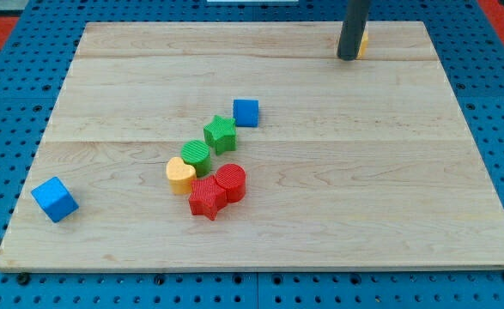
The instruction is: Push the blue triangle right to the yellow hexagon
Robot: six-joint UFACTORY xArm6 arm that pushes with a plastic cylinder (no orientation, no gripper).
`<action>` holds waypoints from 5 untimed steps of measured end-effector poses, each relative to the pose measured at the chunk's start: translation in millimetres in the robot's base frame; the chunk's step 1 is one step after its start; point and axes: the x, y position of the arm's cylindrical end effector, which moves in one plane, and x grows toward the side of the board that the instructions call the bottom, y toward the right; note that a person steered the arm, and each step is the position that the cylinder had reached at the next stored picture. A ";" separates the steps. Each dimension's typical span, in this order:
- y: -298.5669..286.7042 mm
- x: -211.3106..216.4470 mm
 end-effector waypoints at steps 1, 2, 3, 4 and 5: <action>11.8 16.1; 5.9 95.7; -78.1 137.9; -133.3 159.0; -103.0 178.1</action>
